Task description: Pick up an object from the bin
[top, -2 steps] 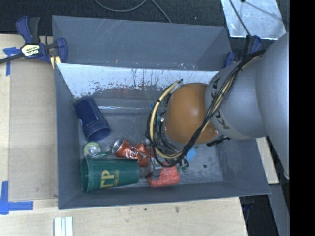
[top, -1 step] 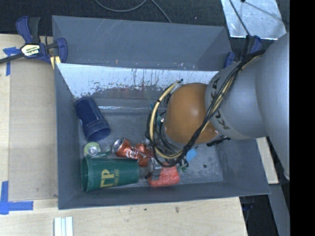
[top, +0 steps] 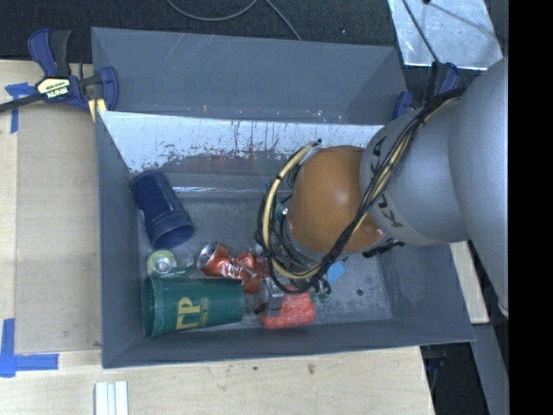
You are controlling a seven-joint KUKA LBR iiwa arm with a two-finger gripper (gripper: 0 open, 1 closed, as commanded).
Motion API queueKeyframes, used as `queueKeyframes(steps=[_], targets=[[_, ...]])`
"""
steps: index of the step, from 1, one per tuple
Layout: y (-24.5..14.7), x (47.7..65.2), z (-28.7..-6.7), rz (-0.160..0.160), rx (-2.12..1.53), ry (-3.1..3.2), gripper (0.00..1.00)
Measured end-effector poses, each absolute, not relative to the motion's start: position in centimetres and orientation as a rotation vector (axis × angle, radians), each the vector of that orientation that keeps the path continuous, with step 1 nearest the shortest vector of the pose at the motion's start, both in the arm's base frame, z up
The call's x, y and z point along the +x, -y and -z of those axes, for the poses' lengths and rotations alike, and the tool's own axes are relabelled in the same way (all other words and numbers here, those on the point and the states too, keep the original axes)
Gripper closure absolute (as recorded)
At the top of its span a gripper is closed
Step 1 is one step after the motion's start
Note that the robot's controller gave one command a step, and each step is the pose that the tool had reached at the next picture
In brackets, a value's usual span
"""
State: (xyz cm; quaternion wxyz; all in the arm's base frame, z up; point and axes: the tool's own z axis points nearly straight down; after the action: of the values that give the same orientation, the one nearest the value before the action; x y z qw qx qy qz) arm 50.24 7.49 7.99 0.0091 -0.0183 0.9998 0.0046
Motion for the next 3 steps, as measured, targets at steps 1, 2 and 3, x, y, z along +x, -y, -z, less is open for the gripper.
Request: queueKeyframes(steps=[1, 2, 3], targets=[[-7.48, 50.24, -7.99, -0.014, -0.057, -3.123, 1.00], [-7.48, 50.24, -7.98, -0.015, -0.057, -3.123, 1.00], [-7.48, 50.24, -7.98, -0.015, -0.057, -3.123, 1.00]])
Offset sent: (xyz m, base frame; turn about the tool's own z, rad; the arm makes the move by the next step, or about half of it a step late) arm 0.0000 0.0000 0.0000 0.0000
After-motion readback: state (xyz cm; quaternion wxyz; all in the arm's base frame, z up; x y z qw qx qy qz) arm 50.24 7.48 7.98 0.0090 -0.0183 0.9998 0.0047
